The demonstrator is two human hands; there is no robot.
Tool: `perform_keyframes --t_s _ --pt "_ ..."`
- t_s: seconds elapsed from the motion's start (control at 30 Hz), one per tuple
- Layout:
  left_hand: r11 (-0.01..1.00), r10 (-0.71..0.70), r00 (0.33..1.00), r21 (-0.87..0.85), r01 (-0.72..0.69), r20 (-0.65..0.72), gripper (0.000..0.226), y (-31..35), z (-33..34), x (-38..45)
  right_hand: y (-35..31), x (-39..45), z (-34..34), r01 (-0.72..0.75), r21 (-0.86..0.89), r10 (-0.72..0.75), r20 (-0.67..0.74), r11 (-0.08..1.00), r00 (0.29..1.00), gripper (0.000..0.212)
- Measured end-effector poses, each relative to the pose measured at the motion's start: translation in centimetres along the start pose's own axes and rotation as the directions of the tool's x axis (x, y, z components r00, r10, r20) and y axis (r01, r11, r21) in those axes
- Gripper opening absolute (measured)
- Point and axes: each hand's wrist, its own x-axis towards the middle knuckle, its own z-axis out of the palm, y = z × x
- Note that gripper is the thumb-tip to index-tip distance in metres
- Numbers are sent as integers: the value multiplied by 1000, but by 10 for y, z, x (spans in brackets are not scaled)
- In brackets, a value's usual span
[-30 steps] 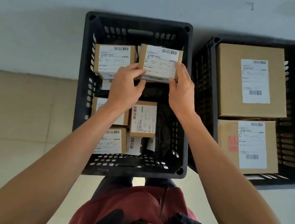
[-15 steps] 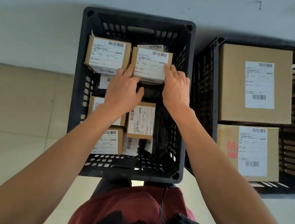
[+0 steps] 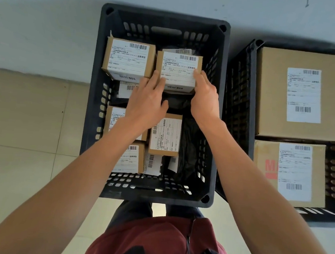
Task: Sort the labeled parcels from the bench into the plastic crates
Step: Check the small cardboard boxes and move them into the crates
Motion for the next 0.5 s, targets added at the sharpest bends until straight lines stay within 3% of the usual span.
perform_keyframes --t_s 0.33,0.43,0.5 --pt "996 48 999 75 -46 -23 65 -9 3 -1 -5 -2 1 -7 21 7 -11 1000 1000 60" --pt "996 88 990 34 -85 -111 56 -12 -1 -6 -10 -6 4 -2 -69 -2 -58 998 998 59" --pt "993 116 971 18 -115 -208 51 -15 -5 -9 -16 -6 4 74 -149 -90 -103 986 991 60"
